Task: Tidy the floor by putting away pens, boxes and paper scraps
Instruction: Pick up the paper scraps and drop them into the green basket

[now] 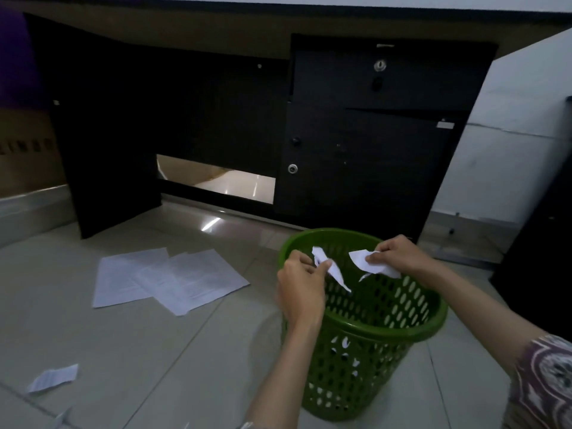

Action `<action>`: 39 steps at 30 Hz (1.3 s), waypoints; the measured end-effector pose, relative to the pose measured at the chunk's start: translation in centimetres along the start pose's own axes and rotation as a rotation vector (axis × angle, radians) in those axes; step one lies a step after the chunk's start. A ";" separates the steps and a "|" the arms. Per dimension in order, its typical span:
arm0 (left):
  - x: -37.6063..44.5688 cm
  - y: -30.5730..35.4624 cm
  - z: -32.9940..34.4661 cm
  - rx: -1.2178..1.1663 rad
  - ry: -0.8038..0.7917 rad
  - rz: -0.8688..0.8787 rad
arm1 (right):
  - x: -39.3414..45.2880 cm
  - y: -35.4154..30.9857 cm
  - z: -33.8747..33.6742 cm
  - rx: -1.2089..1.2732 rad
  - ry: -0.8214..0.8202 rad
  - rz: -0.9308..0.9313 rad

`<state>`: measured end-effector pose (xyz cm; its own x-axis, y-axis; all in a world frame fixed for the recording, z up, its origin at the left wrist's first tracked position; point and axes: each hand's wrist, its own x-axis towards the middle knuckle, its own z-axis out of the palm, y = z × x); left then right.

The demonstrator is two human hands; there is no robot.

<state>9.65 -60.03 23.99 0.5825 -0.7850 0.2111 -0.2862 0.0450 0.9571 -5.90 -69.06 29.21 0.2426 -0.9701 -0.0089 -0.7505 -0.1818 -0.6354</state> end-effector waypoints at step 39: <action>-5.7 -19.0 -45.4 0.316 0.601 -0.459 | -7.4 -29.1 30.0 0.236 -0.560 -0.548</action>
<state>46.31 -28.31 13.63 0.9764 -0.2137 -0.0315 -0.0689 -0.4466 0.8921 32.60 -51.79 24.59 0.8553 -0.5182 0.0056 -0.3023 -0.5076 -0.8068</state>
